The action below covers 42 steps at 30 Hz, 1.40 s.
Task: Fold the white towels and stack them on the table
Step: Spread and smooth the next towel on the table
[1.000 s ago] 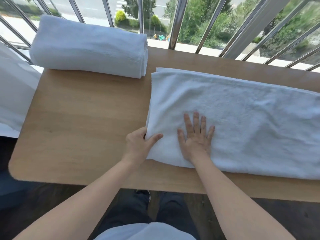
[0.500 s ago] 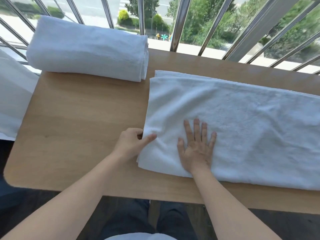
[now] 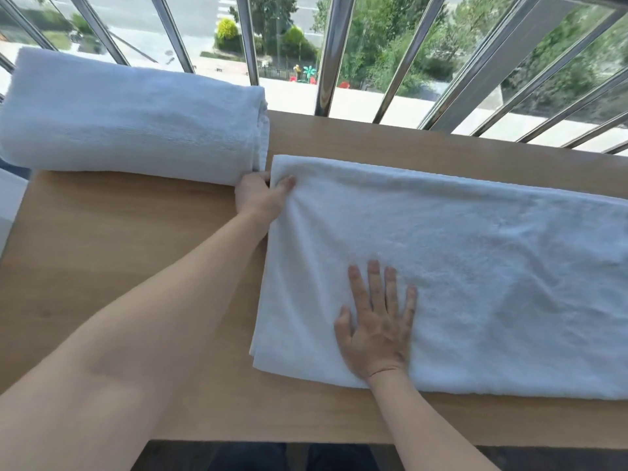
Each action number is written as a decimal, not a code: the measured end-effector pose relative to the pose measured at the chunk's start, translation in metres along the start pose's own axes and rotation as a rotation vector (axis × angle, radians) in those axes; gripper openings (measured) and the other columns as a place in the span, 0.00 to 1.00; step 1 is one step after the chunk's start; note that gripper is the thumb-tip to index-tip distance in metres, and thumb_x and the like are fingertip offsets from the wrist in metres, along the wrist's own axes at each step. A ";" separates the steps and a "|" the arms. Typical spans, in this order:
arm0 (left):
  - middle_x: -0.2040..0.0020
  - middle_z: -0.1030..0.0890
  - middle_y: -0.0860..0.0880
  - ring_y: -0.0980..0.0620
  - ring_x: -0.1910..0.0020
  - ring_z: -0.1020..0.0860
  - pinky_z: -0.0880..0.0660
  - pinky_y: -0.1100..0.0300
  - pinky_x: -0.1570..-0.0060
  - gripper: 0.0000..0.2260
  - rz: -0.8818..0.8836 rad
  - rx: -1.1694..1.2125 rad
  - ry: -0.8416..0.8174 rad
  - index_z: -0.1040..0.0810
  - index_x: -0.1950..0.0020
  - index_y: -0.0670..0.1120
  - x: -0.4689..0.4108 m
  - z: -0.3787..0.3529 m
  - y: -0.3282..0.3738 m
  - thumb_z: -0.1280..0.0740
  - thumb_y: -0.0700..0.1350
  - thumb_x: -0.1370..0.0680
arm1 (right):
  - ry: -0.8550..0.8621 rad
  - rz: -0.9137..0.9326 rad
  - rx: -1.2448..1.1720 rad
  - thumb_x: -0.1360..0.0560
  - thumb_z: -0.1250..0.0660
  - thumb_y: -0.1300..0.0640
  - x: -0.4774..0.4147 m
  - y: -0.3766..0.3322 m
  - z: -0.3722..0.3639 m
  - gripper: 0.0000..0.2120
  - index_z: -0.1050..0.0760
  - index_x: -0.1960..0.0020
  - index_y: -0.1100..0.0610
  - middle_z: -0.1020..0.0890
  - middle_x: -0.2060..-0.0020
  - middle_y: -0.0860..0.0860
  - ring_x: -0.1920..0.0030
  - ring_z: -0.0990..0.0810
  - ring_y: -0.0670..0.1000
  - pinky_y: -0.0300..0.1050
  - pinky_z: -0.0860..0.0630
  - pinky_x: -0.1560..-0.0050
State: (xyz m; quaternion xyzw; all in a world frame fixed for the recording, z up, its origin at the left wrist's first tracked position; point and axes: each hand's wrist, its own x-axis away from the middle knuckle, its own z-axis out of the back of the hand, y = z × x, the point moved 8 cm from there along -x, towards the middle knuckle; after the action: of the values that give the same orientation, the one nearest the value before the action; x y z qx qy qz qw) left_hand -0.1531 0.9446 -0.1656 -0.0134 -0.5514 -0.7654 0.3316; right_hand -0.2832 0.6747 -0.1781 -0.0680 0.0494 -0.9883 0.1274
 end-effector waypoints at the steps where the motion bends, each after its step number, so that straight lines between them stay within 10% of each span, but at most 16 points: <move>1: 0.65 0.18 0.53 0.55 0.66 0.21 0.24 0.64 0.65 0.08 0.014 0.057 -0.004 0.17 0.61 0.47 -0.001 -0.002 -0.003 0.26 0.49 0.24 | 0.004 -0.001 0.002 0.23 0.47 0.43 0.000 0.001 0.000 0.35 0.51 0.18 0.48 0.52 0.18 0.50 0.19 0.53 0.56 0.70 0.50 0.24; 8: 0.60 0.16 0.56 0.58 0.59 0.17 0.18 0.52 0.53 0.06 -0.047 0.135 0.028 0.19 0.59 0.55 0.001 -0.005 -0.002 0.28 0.48 0.23 | 0.037 0.007 0.011 0.24 0.45 0.43 -0.002 0.001 -0.001 0.37 0.51 0.18 0.47 0.51 0.18 0.50 0.19 0.52 0.56 0.70 0.50 0.25; 13: 0.47 0.16 0.58 0.63 0.50 0.17 0.21 0.67 0.56 0.16 0.025 0.313 -0.009 0.24 0.45 0.60 0.054 -0.002 -0.031 0.23 0.58 0.28 | 0.036 0.005 0.007 0.24 0.45 0.43 -0.001 0.001 0.000 0.37 0.52 0.18 0.47 0.52 0.18 0.50 0.19 0.53 0.57 0.71 0.49 0.25; 18: 0.51 0.16 0.57 0.58 0.52 0.17 0.19 0.51 0.48 0.10 -0.016 0.067 -0.011 0.23 0.48 0.58 0.073 0.005 -0.047 0.24 0.51 0.25 | 0.042 0.010 -0.003 0.24 0.46 0.44 -0.002 -0.002 0.003 0.36 0.49 0.18 0.48 0.49 0.18 0.51 0.19 0.52 0.57 0.72 0.49 0.26; 23: 0.32 0.24 0.55 0.66 0.35 0.27 0.31 0.68 0.34 0.31 -0.128 -0.007 0.075 0.36 0.22 0.49 0.088 0.013 -0.030 0.27 0.50 0.22 | 0.056 0.008 -0.014 0.24 0.47 0.44 -0.001 -0.001 0.004 0.35 0.47 0.18 0.48 0.49 0.18 0.50 0.19 0.52 0.56 0.71 0.50 0.25; 30: 0.18 0.46 0.50 0.50 0.18 0.53 0.54 0.51 0.20 0.24 -0.800 -0.810 -0.254 0.43 0.18 0.51 0.177 -0.060 -0.043 0.48 0.52 0.15 | 0.084 0.006 -0.012 0.22 0.47 0.45 -0.001 0.001 0.000 0.34 0.49 0.18 0.48 0.51 0.18 0.49 0.19 0.53 0.55 0.69 0.51 0.24; 35: 0.17 0.55 0.50 0.50 0.19 0.59 0.68 0.53 0.23 0.27 -0.572 -0.921 -0.101 0.51 0.17 0.49 0.116 -0.035 -0.047 0.55 0.54 0.16 | 0.092 0.010 -0.022 0.22 0.47 0.47 0.000 -0.001 0.001 0.34 0.51 0.18 0.48 0.51 0.18 0.49 0.19 0.54 0.55 0.69 0.51 0.23; 42: 0.17 0.54 0.51 0.50 0.19 0.60 0.66 0.52 0.22 0.26 -0.694 -0.964 -0.212 0.52 0.17 0.56 0.082 -0.072 -0.011 0.55 0.57 0.16 | 0.100 0.000 -0.030 0.23 0.46 0.47 0.000 -0.001 0.002 0.35 0.48 0.18 0.51 0.49 0.18 0.50 0.19 0.53 0.54 0.68 0.50 0.23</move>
State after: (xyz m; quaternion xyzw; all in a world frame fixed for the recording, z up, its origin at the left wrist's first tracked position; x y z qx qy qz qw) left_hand -0.1979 0.8448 -0.1710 -0.0578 -0.1443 -0.9871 -0.0376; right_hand -0.2828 0.6754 -0.1758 -0.0202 0.0704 -0.9896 0.1236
